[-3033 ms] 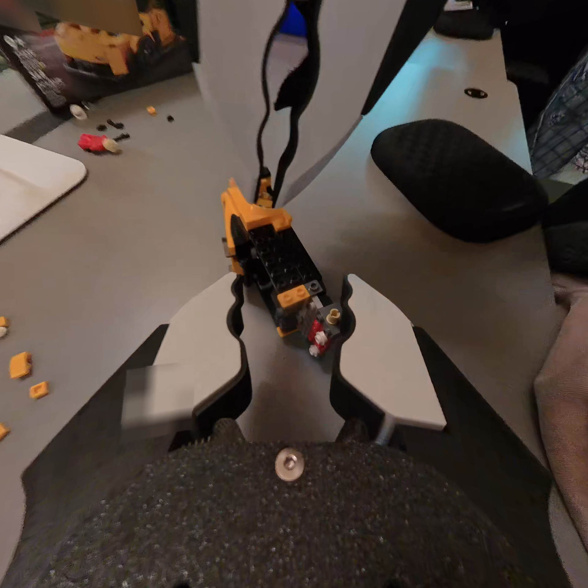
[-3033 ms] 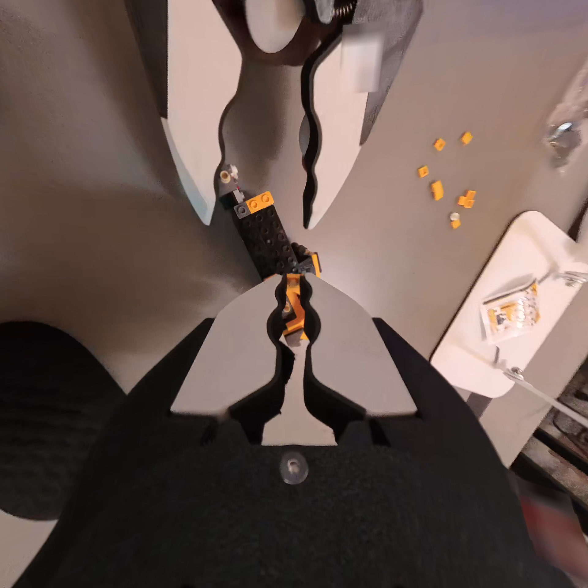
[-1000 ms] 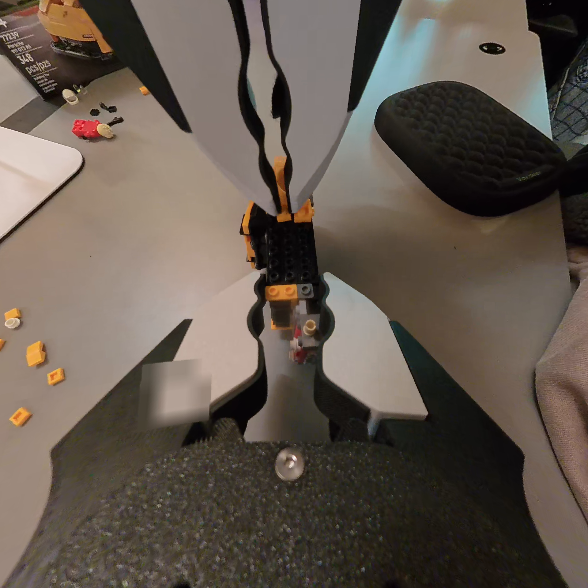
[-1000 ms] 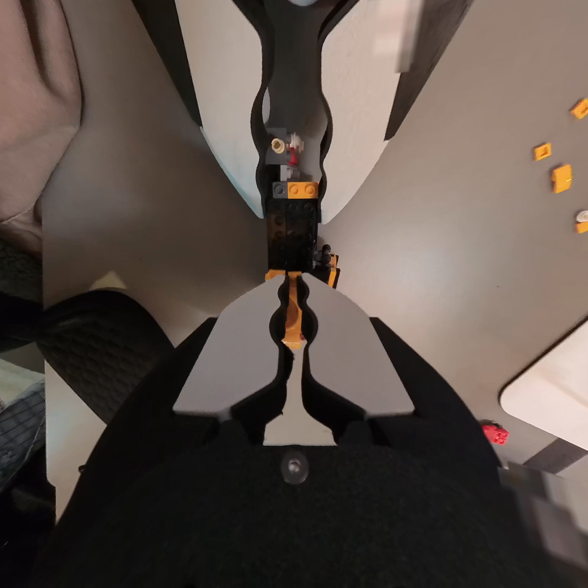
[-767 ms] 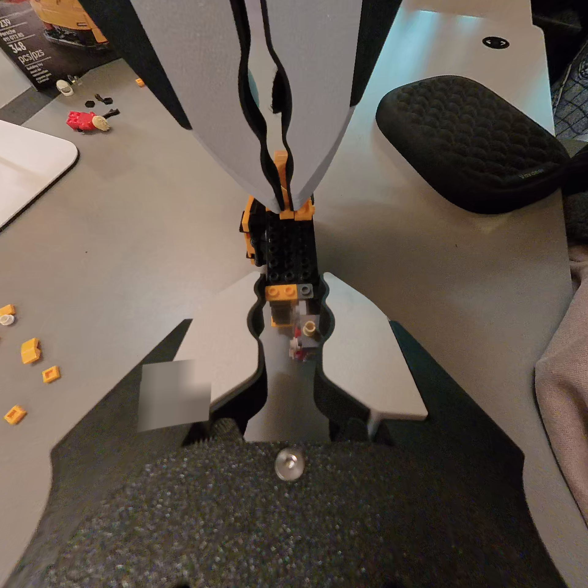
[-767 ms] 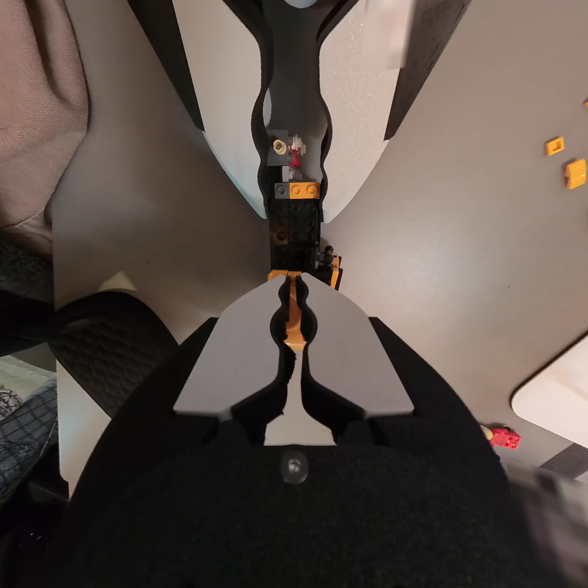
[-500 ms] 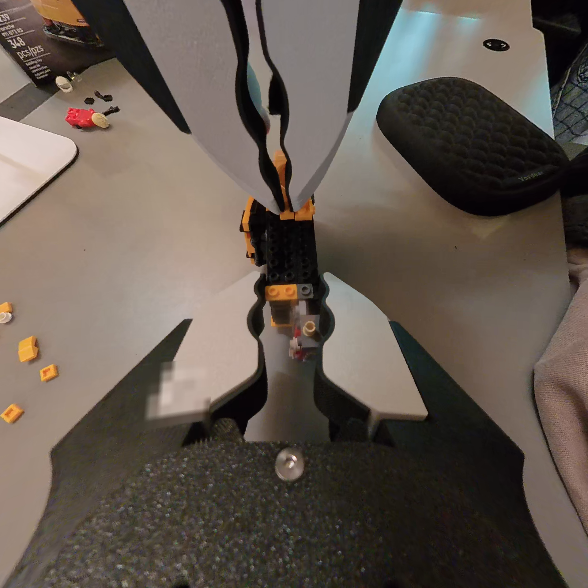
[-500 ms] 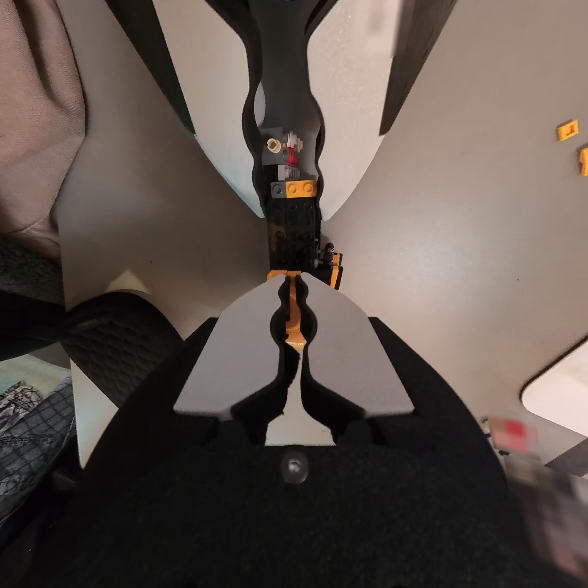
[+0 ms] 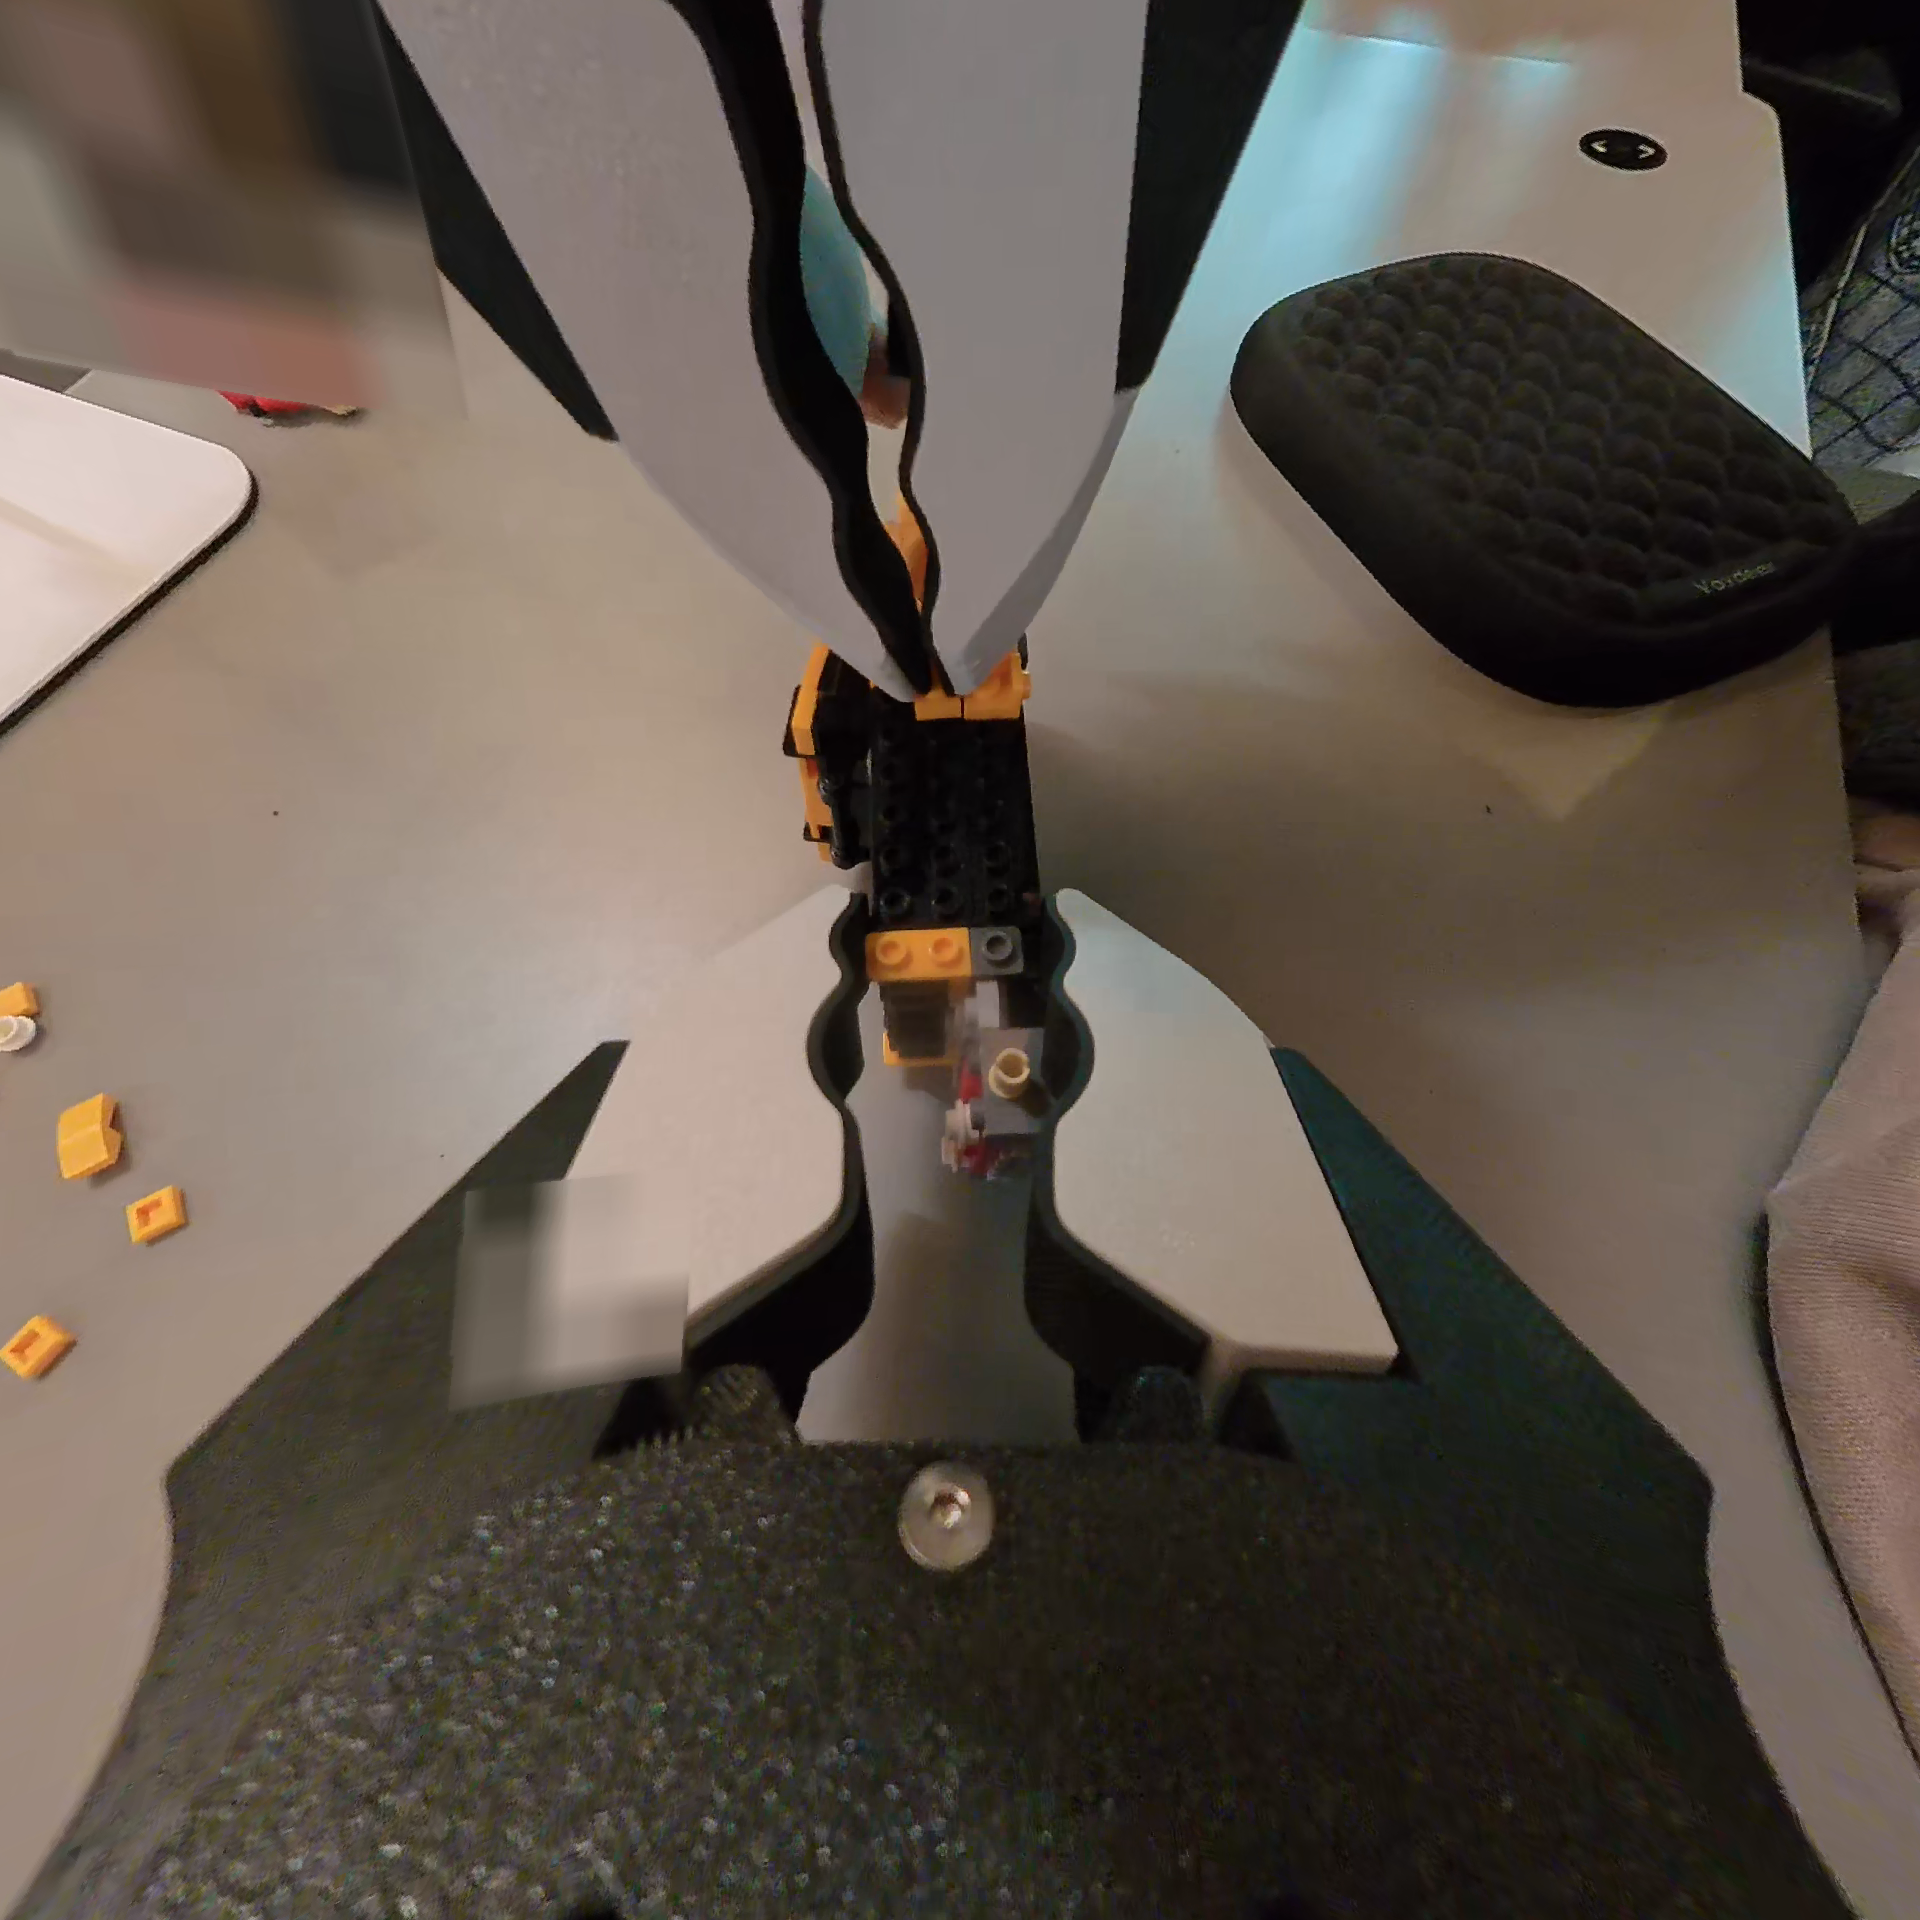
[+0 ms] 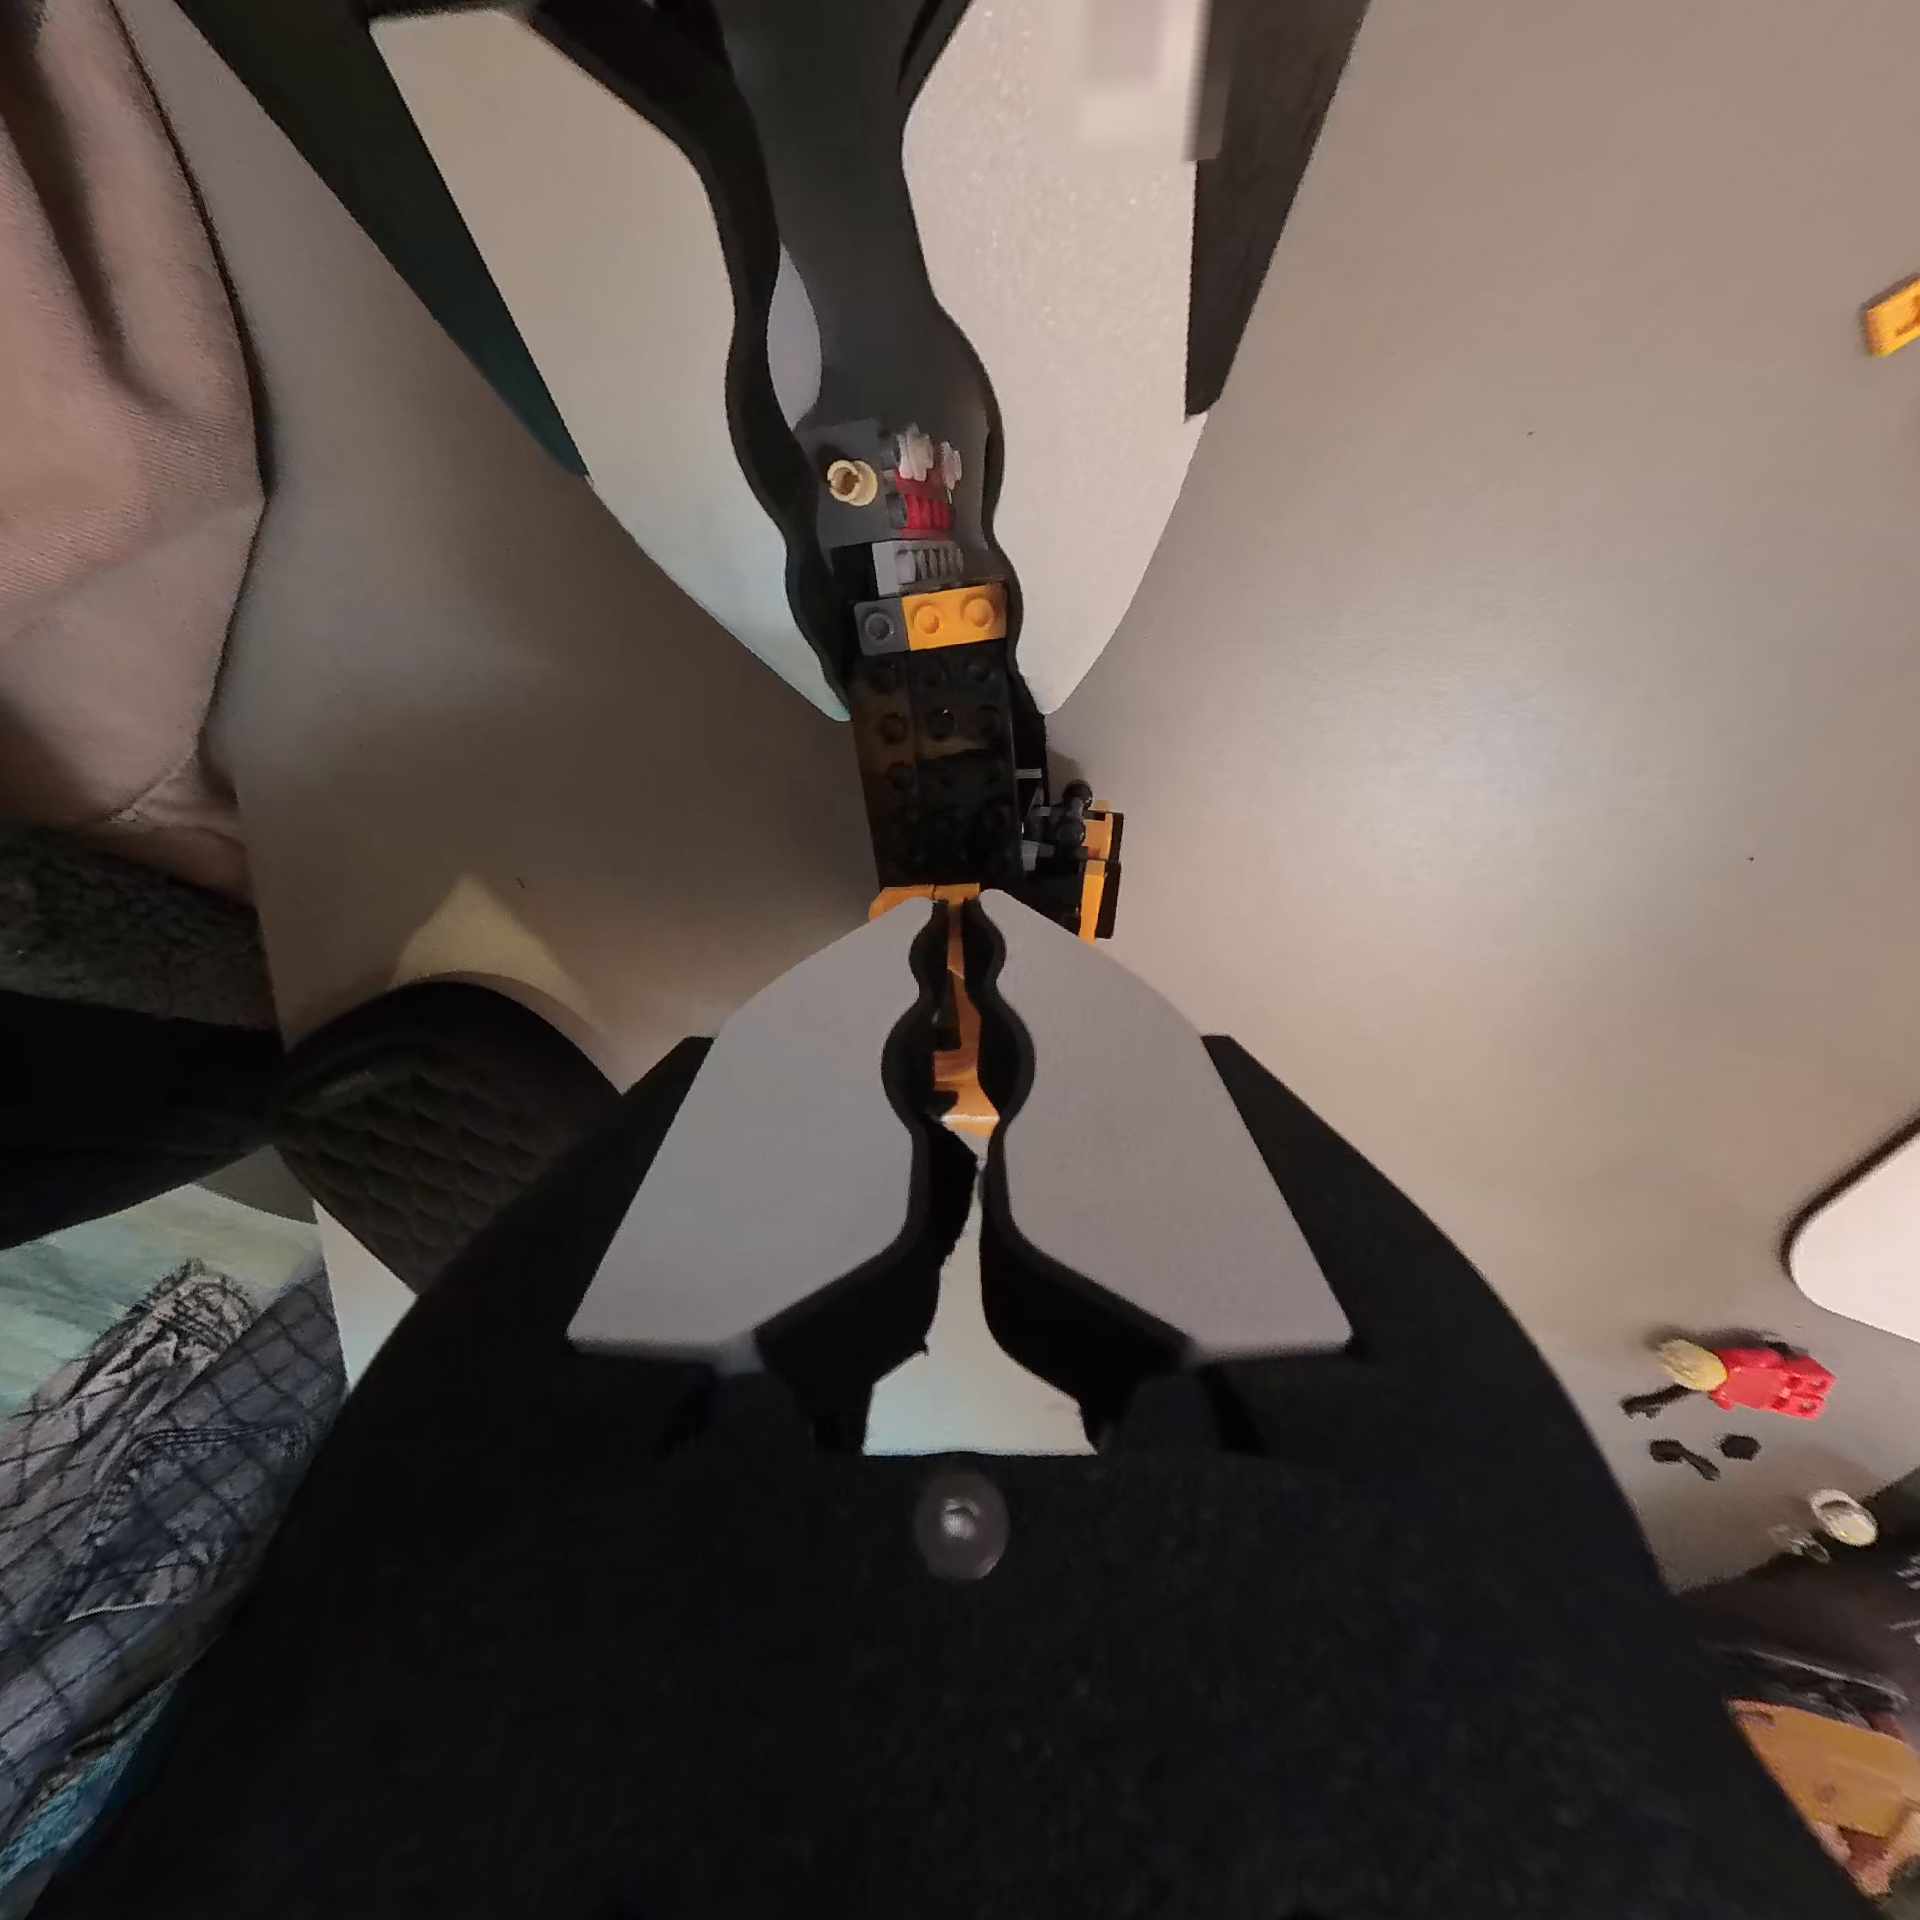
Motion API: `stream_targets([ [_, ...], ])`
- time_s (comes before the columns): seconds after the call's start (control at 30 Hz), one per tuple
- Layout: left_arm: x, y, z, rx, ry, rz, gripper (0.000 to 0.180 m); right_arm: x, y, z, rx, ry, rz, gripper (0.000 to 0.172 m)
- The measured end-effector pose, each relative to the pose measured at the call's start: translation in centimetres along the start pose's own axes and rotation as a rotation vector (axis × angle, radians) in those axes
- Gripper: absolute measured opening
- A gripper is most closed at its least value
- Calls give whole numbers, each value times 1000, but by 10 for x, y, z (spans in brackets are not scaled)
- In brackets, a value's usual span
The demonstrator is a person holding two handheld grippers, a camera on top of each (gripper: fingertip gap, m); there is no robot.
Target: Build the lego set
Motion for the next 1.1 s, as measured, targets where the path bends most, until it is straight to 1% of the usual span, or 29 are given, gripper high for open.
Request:
stream_targets([
  [0.13, 0, 0, 0, 1, 1, 4, 31, -1, 0, -1, 48, 7, -7, 3],
  [0.27, 0, 0, 0, 1, 1, 5, 31, -3, -2, -7, 71, -23, -13, 2],
  [0.33, 0, 0, 0, 1, 1, 6, 30, 0, -3, -7, 65, -6, -15, 1],
  [0.6, 0, 0, 0, 1, 1, 3, 31, 2, 0, -1, 14, -27, -15, 0],
  [0.9, 1, 0, 0, 1, -2, -3, 30, 0, 0, 0, 42, -65, 28, 0],
  [1.1, 1, 0, 0, 2, -10, -12, 31, 0, 0, 1, 49, -38, 43, 0],
])
Point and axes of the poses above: each gripper's, where its closed fingertips meet, z out along the fingers, y out of its underside, x = y × z across the jaws, the point moved 2 cm from there along -z, back along the fingers, and after that the axes turned 1 degree about x, right-handed, at the moved point
